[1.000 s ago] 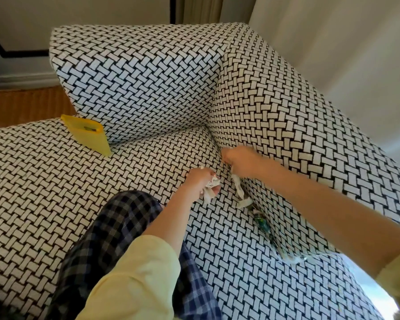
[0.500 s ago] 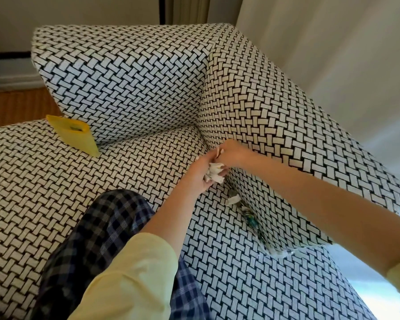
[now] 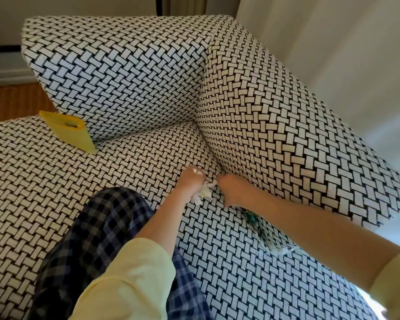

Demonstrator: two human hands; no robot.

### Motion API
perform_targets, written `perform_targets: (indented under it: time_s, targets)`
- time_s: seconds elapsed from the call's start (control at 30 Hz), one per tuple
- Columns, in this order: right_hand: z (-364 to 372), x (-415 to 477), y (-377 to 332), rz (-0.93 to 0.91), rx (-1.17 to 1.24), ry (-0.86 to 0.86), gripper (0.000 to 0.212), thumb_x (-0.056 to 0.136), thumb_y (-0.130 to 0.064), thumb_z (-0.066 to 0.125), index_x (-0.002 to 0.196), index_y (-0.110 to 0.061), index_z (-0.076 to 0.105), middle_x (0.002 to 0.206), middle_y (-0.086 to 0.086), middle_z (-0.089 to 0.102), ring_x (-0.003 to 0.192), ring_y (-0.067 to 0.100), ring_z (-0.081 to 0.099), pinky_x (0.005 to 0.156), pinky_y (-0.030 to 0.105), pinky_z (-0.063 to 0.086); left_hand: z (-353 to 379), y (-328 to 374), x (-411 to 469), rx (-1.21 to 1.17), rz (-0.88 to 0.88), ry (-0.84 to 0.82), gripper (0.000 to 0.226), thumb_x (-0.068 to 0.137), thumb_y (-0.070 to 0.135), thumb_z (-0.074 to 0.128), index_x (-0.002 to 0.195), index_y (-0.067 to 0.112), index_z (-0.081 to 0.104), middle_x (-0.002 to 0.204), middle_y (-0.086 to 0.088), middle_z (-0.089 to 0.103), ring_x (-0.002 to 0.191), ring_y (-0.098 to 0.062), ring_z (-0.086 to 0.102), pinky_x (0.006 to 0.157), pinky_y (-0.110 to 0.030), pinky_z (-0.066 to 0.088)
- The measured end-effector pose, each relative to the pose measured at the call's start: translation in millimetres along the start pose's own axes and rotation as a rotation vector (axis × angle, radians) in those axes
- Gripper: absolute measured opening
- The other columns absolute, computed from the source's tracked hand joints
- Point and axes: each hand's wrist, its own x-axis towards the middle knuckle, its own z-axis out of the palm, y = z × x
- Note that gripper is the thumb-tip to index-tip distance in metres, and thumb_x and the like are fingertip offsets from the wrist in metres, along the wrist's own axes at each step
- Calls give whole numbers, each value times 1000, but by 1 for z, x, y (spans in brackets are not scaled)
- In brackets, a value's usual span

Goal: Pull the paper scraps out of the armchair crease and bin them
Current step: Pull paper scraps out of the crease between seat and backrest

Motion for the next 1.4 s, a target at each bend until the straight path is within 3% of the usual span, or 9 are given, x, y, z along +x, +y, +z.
perform_targets:
  time_s: [0.13,0.33,0.47,0.6,0.8,0.97,1.1,1.2,1.4]
  targets:
    - [-1,1,0,8,44,27,28,80,-6,65,107,-3,58,77,2,48,82,20,53,73,23,46,9,2,-4,202,109,-80,20,91,16,56,109,8,59,107,-10,65,87,-22,63,82,-32,52]
    - [-8,8,2,51,182,68,7,87,-6,56,90,-4,62,70,-1,49,63,11,47,56,16,40,16,-3,-9,299,188,-133,23,86,11,61,109,7,60,86,-1,59,72,-14,57,62,-20,48]
    - [-39,8,0,85,369,129,13,77,-5,68,90,-8,67,88,1,59,84,14,55,81,23,49,15,-6,-11,45,127,-128,15,89,26,58,98,15,54,74,3,54,60,-9,51,58,-21,45]
    - [-58,7,3,85,646,246,15,77,4,66,79,-11,64,78,-2,55,71,11,55,65,19,51,9,-3,-13,-330,24,-144,35,89,36,55,111,8,58,85,-5,62,70,-15,58,65,-30,51]
    - [-56,8,1,95,1153,271,19,81,11,59,78,-7,61,97,10,60,92,24,64,69,23,54,-3,8,-20,-492,51,-163,60,71,51,63,112,8,56,104,-17,67,87,-28,61,93,-48,49]
    - [-60,8,1,55,1362,237,21,88,6,51,107,2,60,111,16,61,93,21,61,82,24,51,-13,16,-15,-592,31,-134,30,88,31,60,106,7,55,89,-10,62,74,-22,59,79,-41,52]
    - [-44,12,8,32,806,223,26,83,3,58,105,-12,62,112,7,61,101,20,59,89,27,49,-22,20,-12,-575,-22,-19,13,92,20,54,98,10,50,78,-4,53,64,-14,53,58,-27,47]
    - [-21,12,9,69,449,184,38,79,-5,65,116,-14,58,111,5,56,97,17,52,73,18,41,-26,18,-6,-564,-64,31,13,91,19,54,97,8,51,79,-5,54,63,-15,54,54,-27,51]
    - [8,19,-1,-7,376,298,49,71,-18,78,116,-9,59,118,10,54,105,22,53,86,27,44,-38,6,0,-570,-83,98,19,88,11,55,70,9,52,82,-11,59,88,-30,64,89,-46,52]
